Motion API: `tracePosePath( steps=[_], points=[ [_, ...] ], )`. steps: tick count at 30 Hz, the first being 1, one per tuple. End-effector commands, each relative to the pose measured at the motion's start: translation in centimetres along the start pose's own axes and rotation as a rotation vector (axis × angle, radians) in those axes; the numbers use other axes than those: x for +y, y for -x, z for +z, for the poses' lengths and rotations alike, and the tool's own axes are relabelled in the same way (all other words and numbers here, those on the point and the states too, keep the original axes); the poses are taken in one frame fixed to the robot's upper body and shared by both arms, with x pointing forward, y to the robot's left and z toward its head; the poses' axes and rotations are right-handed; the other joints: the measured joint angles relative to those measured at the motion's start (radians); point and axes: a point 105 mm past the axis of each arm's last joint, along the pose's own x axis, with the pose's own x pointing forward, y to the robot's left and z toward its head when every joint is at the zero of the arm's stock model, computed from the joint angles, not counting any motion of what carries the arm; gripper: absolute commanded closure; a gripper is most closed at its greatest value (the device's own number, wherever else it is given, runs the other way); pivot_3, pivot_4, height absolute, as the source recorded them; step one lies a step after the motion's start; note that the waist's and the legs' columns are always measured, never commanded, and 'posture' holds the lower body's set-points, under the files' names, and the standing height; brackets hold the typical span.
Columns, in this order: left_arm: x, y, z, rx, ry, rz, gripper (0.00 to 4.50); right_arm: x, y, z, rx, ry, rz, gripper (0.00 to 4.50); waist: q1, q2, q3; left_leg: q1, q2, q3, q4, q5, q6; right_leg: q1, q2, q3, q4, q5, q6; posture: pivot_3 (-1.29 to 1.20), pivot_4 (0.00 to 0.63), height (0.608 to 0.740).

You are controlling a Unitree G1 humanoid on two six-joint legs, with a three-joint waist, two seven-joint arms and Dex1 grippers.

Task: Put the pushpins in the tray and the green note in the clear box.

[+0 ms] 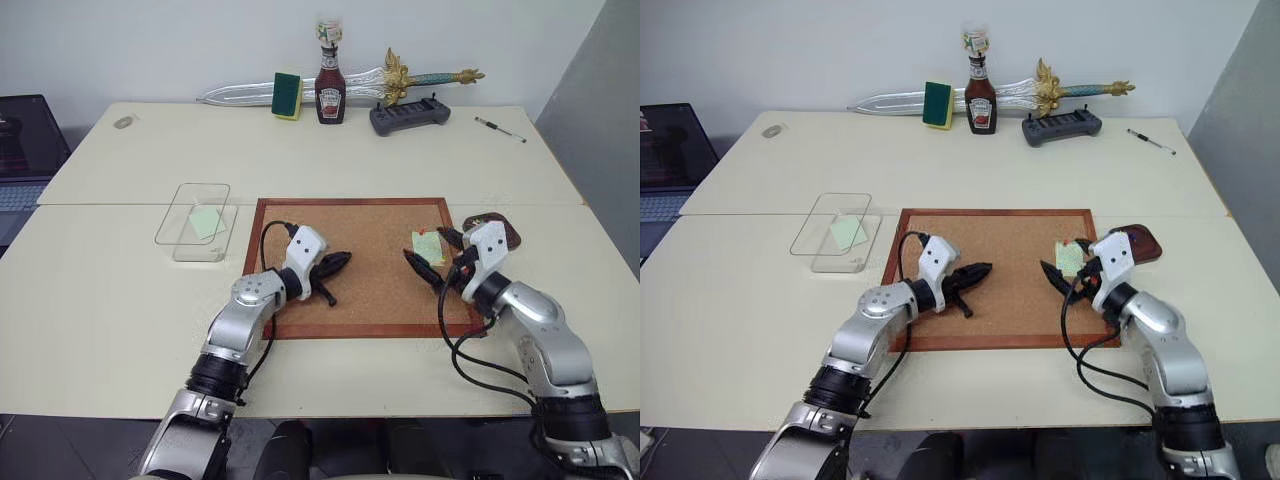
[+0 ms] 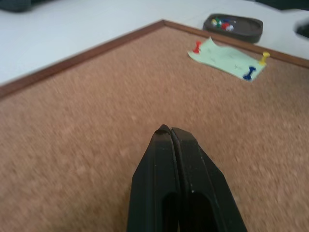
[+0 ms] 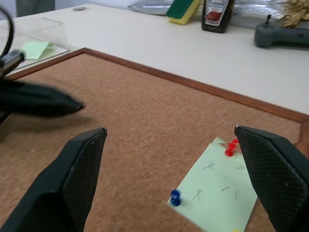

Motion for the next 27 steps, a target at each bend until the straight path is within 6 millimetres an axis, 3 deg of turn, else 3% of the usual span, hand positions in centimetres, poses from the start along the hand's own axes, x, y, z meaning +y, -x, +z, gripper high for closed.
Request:
tracePosePath(
  steps=[1,13,19,27],
  points=[
    [-0.8,-0.1,0.4,-0.013,-0.01,-0.029,4.47,-1.5,-0.9,0.7,0.035,0.039,-0.026,0.0,0.001,0.0,0.0,0.0,0.0,0.0,0.0,0.0,0.0,0.0,0.0,0.0,0.0,0.0,0.0,0.0,0.15,0.74],
    [-2.1,0.0,0.2,-0.006,0.014,-0.089,4.47,-4.9,-4.4,-0.5,0.195,0.114,-0.016,0.0,-0.001,0.001,-0.001,0.0,0.0,0.001,0.0,0.0,0.0,0.0,0.0,0.0,0.0,0.0,0.0,0.0,0.15,0.74],
    [-2.1,0.1,0.1,0.001,0.018,-0.086,4.5,-5.8,-4.9,-0.9,0.227,0.173,0.001,0.98,-0.002,0.001,-0.001,0.0,0.0,0.001,0.0,0.0,0.0,0.0,0.0,0.0,0.0,0.0,0.0,0.0,0.15,0.74],
    [-2.3,0.2,-0.2,0.008,0.023,-0.086,4.5,-6.2,-4.9,-1.0,0.239,0.2,0.024,2.72,-0.002,0.001,-0.001,0.0,0.0,0.001,0.0,0.0,0.0,0.0,-0.001,0.0,0.0,0.0,0.0,0.0,0.15,0.74]
  ],
)
